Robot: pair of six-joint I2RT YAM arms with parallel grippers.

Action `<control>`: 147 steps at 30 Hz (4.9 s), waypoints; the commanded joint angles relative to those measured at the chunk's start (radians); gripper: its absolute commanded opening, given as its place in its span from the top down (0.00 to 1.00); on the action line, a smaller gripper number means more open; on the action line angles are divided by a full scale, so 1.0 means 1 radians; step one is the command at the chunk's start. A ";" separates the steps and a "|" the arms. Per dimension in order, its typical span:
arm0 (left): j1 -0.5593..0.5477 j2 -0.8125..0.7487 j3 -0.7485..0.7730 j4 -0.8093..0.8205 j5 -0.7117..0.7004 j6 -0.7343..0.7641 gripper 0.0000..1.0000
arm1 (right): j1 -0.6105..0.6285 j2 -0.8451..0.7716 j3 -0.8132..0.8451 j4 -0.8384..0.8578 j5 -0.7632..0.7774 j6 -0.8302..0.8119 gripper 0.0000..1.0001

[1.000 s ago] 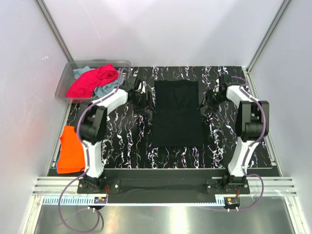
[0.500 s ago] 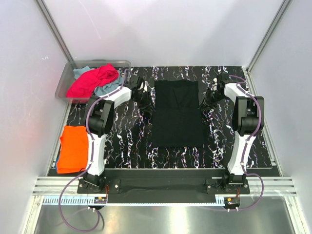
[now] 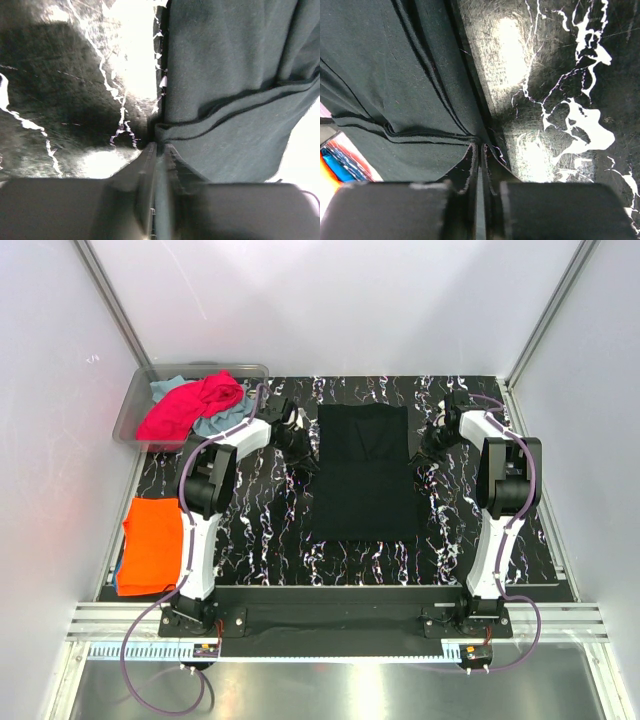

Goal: Fold and stack the t-shirts
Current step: Fold the tshirt

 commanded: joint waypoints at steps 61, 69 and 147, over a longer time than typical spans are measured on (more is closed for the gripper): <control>-0.317 -1.029 -1.031 0.406 -0.400 -0.776 0.39 | -0.017 -0.893 -0.699 -0.016 -0.055 0.392 0.30; -0.400 -1.015 -1.209 0.621 -0.483 -1.049 0.38 | -0.011 -1.125 -1.111 0.231 -0.074 0.693 0.32; -0.405 -1.613 -1.238 0.013 -0.451 -1.095 1.00 | 0.434 -1.550 -1.035 -0.293 0.002 0.870 1.00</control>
